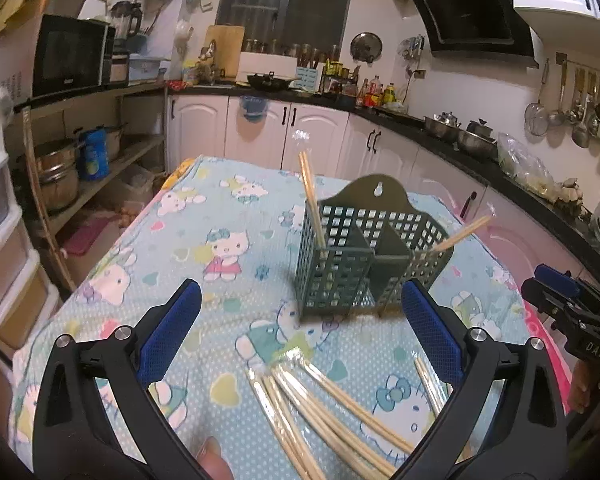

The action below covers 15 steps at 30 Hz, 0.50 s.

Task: Organize utensils
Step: 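Lower the left tool onto another chopstick bundle and close its fingers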

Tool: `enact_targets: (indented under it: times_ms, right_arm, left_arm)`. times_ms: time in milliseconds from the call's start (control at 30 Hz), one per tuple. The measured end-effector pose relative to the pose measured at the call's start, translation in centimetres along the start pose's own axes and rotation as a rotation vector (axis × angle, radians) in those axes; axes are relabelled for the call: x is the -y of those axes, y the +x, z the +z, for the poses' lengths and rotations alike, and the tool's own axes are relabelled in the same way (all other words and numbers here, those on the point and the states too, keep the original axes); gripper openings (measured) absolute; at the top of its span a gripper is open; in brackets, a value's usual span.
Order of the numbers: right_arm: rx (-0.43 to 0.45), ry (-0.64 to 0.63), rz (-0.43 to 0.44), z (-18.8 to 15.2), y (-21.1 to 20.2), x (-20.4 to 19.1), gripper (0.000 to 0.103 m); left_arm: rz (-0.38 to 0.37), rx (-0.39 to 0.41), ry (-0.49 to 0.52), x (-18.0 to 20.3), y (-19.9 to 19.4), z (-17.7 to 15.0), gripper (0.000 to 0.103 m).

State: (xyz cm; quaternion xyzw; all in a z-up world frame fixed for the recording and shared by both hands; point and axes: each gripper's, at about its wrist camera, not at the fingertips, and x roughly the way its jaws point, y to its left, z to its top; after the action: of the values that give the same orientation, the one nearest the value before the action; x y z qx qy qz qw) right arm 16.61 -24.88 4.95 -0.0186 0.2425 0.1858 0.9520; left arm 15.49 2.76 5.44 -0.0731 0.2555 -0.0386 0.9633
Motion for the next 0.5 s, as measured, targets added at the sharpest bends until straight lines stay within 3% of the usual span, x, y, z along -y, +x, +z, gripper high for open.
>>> enact_targets:
  times_ms: [500]
  right_arm:
    - [-0.056,-0.016,0.033,-2.6,0.1,-1.1,0.064]
  left_arm:
    - [0.014,-0.096,-0.034,-1.6,-0.3,-3.6,0.091]
